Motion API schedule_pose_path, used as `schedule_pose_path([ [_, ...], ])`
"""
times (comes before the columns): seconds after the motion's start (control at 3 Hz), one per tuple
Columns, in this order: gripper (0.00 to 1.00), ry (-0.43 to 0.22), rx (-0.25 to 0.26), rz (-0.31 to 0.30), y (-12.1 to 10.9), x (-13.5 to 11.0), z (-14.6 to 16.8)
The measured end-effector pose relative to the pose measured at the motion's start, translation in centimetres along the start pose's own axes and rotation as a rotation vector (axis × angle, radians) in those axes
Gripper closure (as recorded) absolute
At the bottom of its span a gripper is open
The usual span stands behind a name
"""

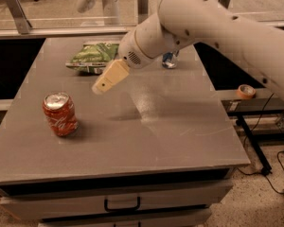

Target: Pick green jalapeno chip bag

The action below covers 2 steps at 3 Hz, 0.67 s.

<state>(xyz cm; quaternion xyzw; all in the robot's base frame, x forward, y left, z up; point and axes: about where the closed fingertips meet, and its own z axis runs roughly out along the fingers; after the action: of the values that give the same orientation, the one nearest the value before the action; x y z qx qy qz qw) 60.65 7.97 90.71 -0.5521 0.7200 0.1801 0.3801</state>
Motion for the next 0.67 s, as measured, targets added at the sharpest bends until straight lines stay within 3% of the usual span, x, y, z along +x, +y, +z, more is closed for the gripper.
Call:
schedule_pose_path([
  [0.33, 0.00, -0.030, 0.020, 0.080, -2.3, -0.2, 5.1],
  [0.67, 0.00, -0.056, 0.060, 0.138, -5.6, -0.9, 8.1],
])
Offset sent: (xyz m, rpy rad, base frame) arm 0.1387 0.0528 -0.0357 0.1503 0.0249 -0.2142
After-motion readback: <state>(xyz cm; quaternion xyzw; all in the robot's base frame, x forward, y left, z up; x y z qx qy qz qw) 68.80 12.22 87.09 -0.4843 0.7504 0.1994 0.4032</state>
